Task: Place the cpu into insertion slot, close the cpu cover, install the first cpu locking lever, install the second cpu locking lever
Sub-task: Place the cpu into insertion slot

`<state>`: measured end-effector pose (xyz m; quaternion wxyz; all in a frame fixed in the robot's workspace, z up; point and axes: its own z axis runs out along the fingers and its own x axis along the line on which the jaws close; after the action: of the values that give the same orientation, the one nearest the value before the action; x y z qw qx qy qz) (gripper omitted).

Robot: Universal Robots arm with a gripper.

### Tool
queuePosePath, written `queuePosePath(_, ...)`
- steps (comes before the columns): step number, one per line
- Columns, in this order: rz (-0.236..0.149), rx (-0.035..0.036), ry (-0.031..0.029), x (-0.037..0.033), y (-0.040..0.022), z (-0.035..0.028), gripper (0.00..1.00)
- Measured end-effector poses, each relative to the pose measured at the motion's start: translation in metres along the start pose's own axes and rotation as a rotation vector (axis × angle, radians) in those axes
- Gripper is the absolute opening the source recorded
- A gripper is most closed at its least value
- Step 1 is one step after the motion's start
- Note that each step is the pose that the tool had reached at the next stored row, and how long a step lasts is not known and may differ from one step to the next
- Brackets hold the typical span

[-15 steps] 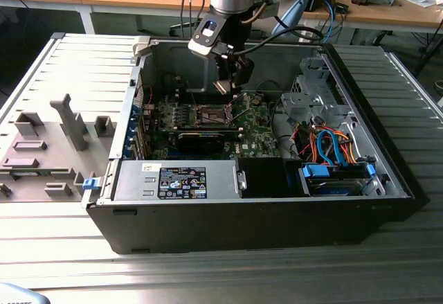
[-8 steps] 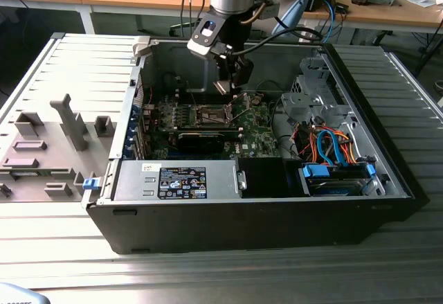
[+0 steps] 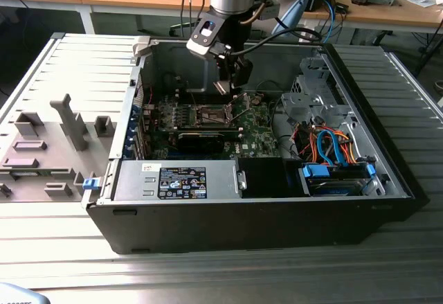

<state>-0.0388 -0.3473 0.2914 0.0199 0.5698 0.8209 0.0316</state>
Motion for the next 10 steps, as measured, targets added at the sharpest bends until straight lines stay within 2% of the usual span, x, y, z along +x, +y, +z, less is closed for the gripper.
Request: queuePosePath(10, 0.024, -0.0001, -0.0018, 0.0, 0.0, 0.0004, 0.54)
